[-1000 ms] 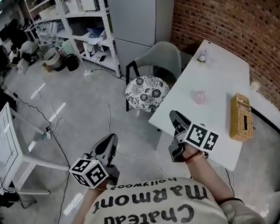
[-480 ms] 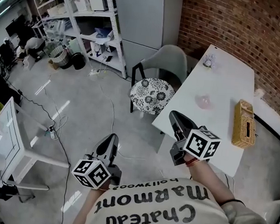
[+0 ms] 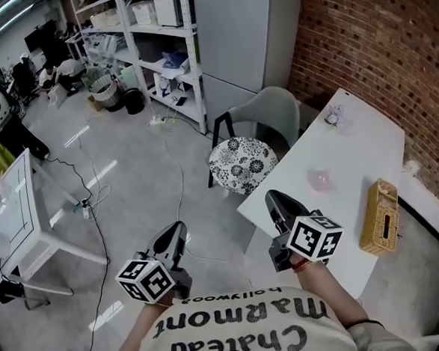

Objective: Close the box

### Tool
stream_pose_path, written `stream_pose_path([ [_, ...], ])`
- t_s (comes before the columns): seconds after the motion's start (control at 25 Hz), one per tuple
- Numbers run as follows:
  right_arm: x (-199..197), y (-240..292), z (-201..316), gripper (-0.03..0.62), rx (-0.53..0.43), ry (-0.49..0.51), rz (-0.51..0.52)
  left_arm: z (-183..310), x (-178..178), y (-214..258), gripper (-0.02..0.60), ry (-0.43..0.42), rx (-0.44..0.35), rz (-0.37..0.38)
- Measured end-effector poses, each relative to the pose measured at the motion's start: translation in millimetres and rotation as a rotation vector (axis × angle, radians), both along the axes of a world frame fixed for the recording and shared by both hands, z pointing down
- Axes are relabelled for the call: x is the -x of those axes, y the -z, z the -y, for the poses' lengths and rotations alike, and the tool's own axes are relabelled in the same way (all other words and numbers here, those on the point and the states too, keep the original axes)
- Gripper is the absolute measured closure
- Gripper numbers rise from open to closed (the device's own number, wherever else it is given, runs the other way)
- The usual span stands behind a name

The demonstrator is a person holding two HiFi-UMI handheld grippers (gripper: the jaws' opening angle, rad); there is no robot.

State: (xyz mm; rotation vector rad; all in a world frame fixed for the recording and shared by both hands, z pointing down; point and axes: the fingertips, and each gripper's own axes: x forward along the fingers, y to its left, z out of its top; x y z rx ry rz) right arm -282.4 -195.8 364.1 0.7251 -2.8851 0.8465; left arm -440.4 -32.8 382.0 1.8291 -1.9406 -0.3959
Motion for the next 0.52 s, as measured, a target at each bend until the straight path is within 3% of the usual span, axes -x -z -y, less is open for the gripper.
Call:
stream_pose_path([
  [0.52, -23, -1, 12, 0.591, -0.011, 0.009, -0.047, 8, -22, 5, 0.581, 0.011, -0.001, 0.001],
])
